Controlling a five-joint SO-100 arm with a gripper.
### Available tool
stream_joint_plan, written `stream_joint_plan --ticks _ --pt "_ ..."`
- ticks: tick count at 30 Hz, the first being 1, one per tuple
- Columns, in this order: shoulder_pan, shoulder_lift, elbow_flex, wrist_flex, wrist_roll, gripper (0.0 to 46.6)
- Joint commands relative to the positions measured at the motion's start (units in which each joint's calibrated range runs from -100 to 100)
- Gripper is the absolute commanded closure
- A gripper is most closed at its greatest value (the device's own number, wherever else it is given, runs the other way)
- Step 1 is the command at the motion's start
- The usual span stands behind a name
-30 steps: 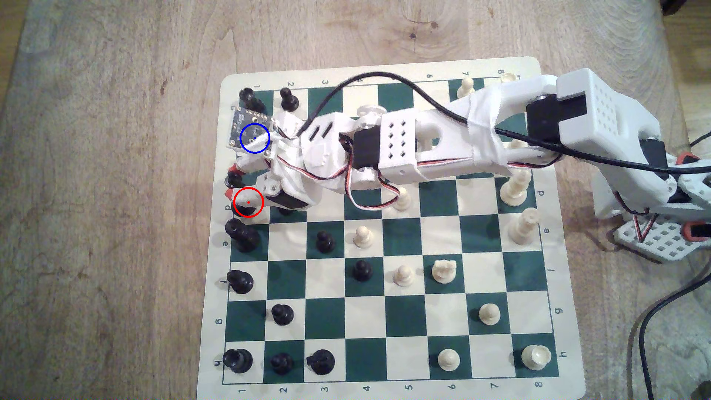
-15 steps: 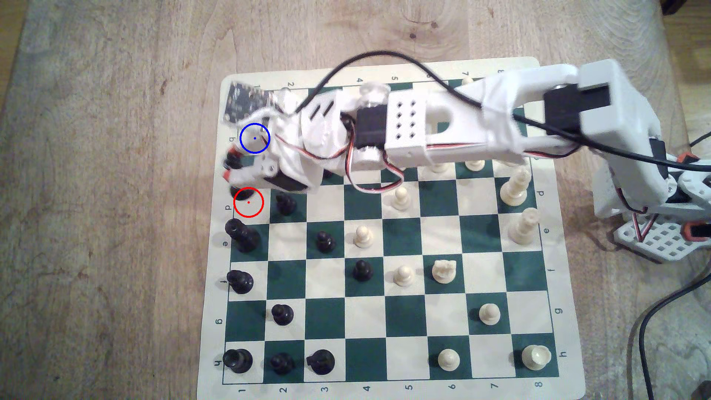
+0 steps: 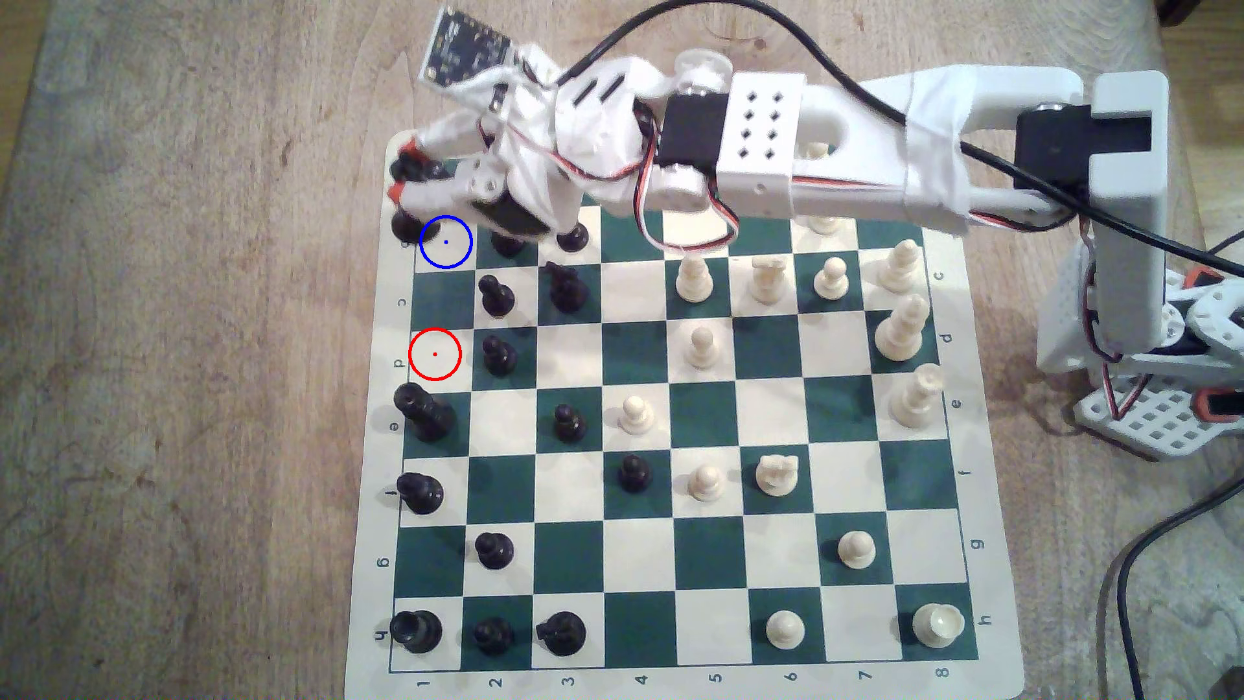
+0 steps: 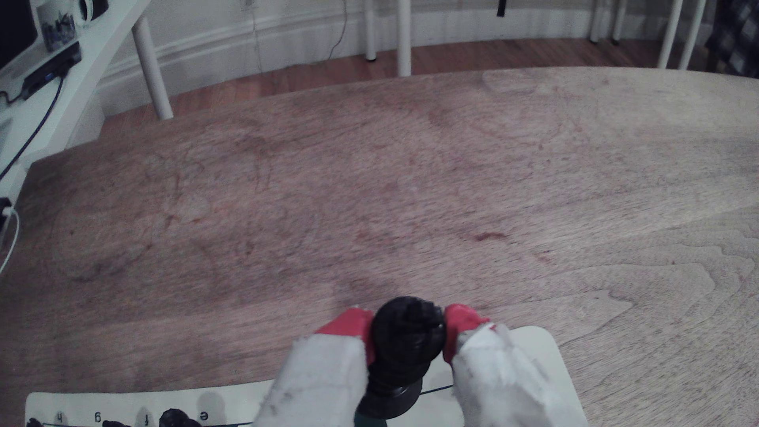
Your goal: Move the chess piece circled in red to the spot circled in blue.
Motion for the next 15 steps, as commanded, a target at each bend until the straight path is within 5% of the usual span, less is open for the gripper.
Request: stream_joint_plan --ticks 1,15 --pt "1.22 -3.17 -1.97 -3.24 0.15 45.5" --pt "2.08 10.25 -10.49 -5.78 0.93 45.6"
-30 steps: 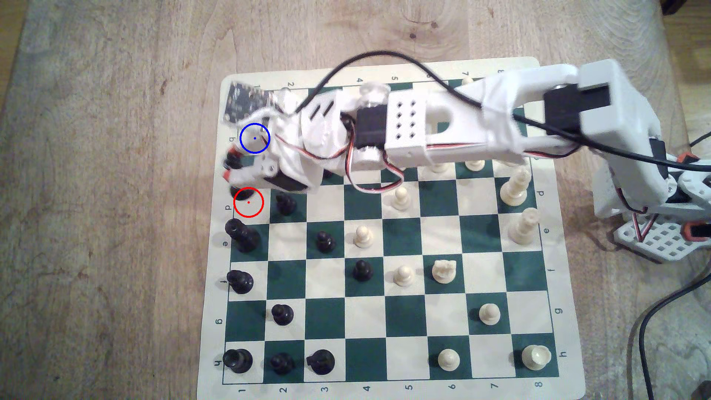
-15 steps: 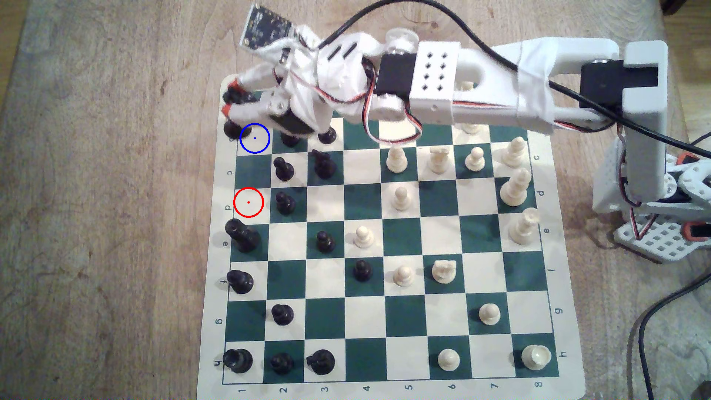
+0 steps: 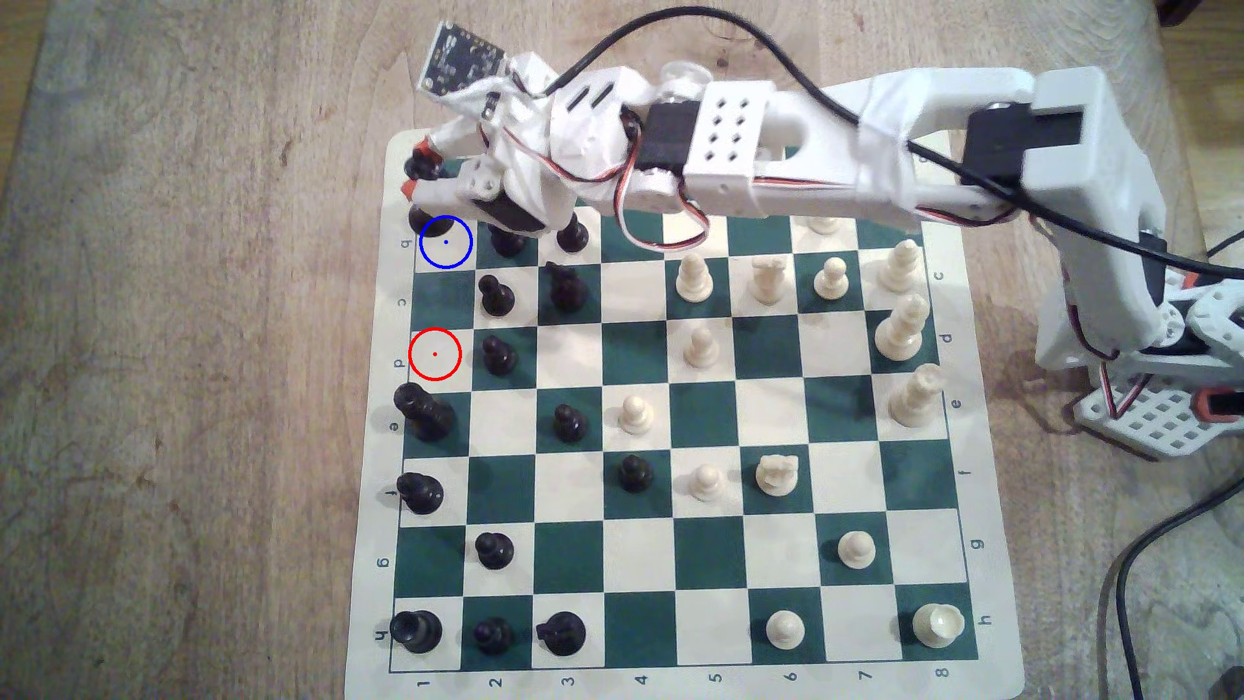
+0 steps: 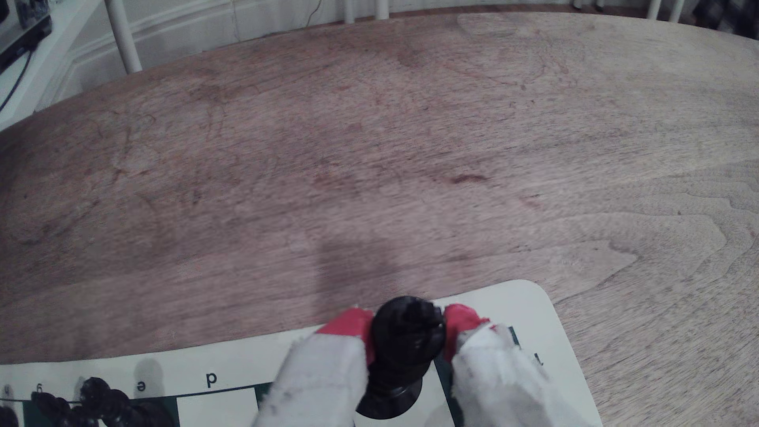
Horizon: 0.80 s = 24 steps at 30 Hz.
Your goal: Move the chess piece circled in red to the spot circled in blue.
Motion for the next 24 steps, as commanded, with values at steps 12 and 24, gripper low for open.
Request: stream_joint_plan --ticks 12,24 --pt "1.32 5.63 -11.77 -2.77 0.63 45.7" --pt "1.48 9.28 -14.49 -2.77 1.07 45.7"
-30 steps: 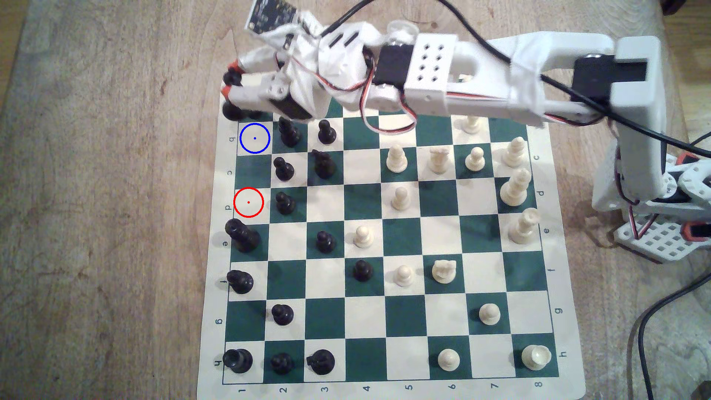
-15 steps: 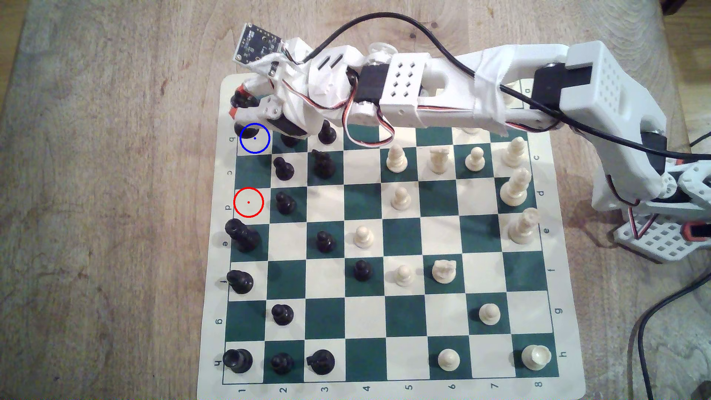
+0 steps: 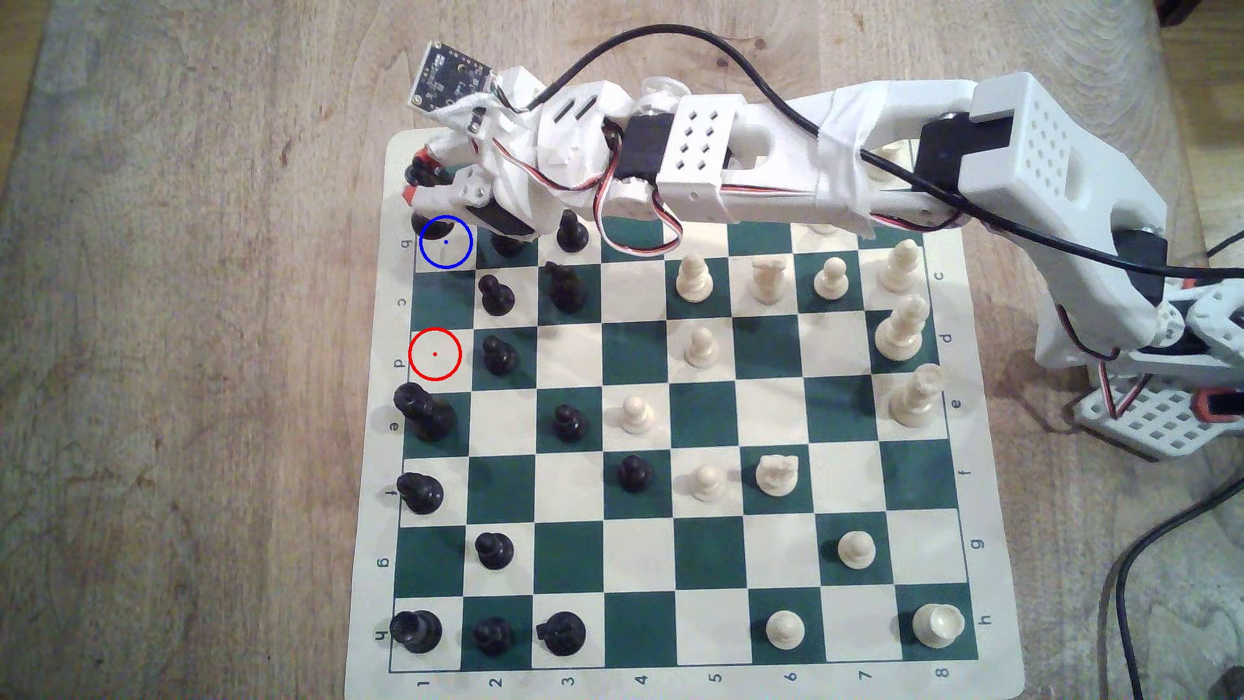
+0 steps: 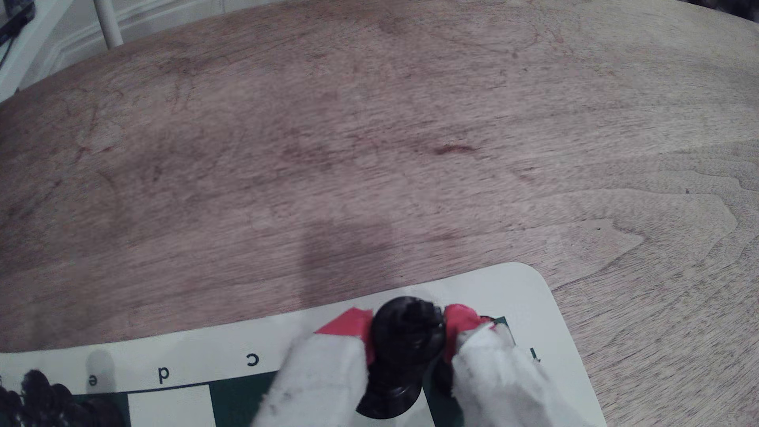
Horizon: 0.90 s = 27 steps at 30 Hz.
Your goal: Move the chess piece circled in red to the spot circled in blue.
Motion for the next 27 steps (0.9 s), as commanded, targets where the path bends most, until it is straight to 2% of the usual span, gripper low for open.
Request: stream_joint_plan --ticks 1,11,22,27 --pt "0.37 -0.52 -6.99 -1.42 0.39 45.7" --pt "-0.02 0.84 -7.26 -1.42 0.63 45.5" --pt "-0.57 1.18 -6.53 -1.26 0.68 43.2" --pt "-0.72 1.01 -6.53 -1.09 0.68 36.2"
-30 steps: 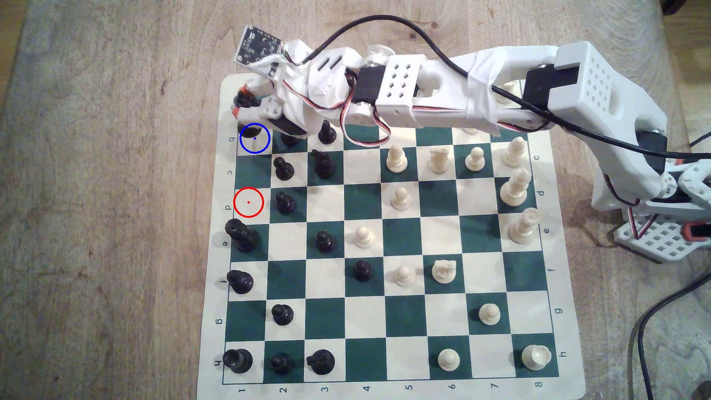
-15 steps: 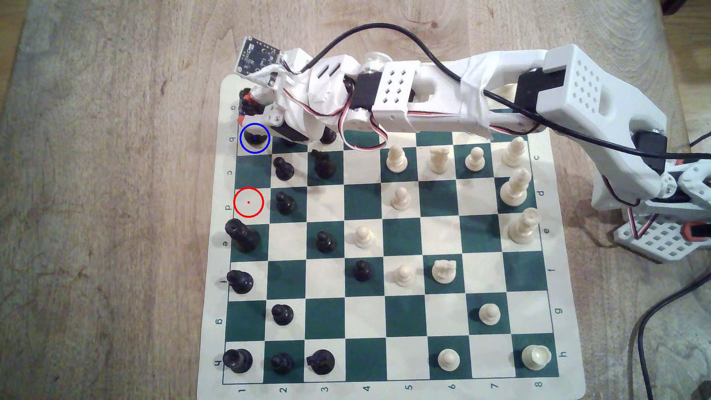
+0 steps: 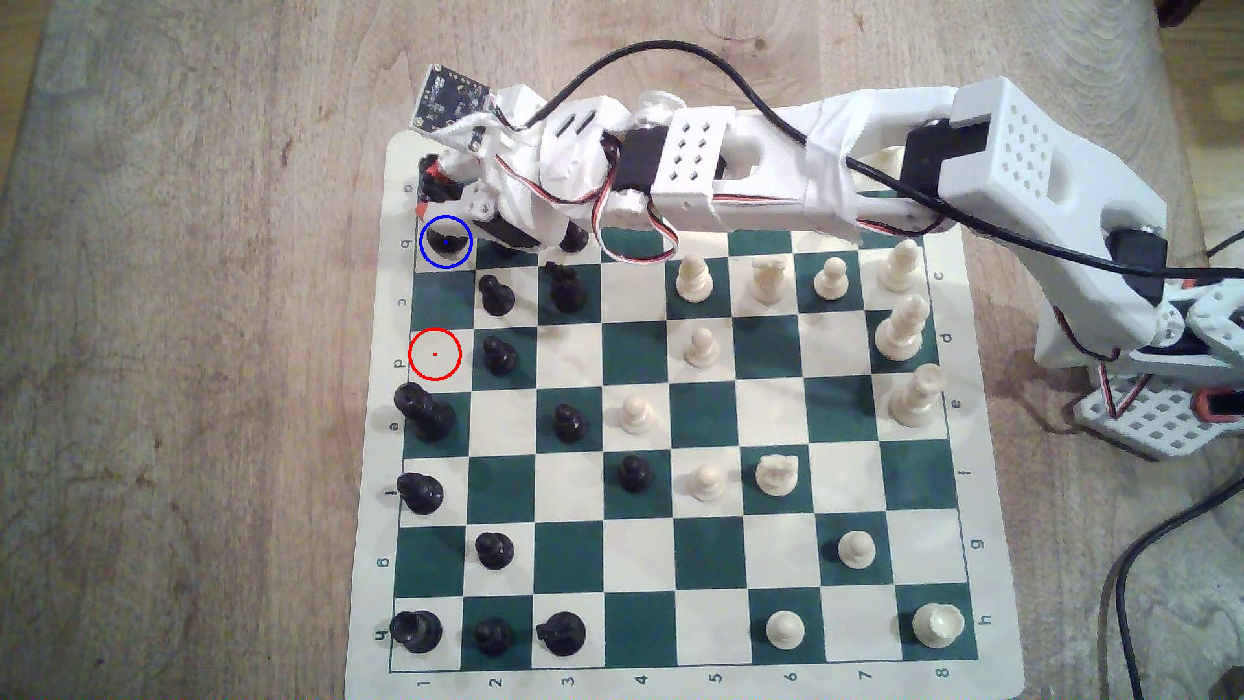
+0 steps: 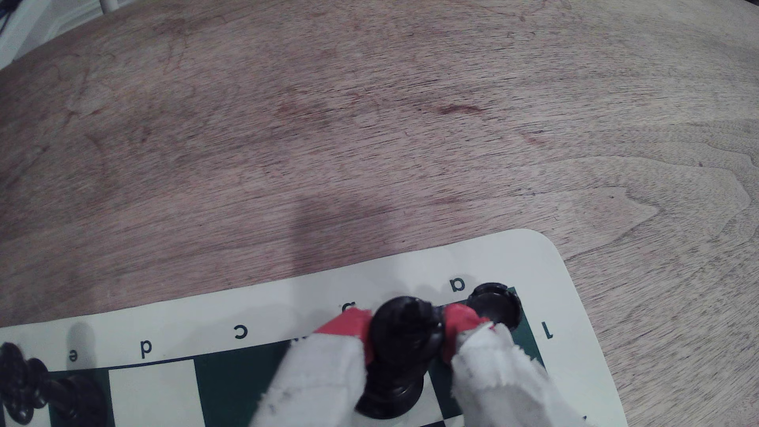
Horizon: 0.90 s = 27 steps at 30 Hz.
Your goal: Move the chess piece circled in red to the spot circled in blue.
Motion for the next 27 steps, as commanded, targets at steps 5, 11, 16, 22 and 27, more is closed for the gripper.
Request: stream_joint_plan --ticks 5,11,16,22,27 --pt "-0.81 -2.01 -5.72 -0.76 0.44 32.5" --pt "-0.88 -2.6 -5.63 -0.68 0.44 29.7" --pt "-0.73 -4.47 -5.27 0.38 0.15 28.8" --pt "-0.73 -9.65 -0.01 0.38 0.05 28.4" --pt "-1.04 -14.15 2.62 2.35 -0.05 28.2"
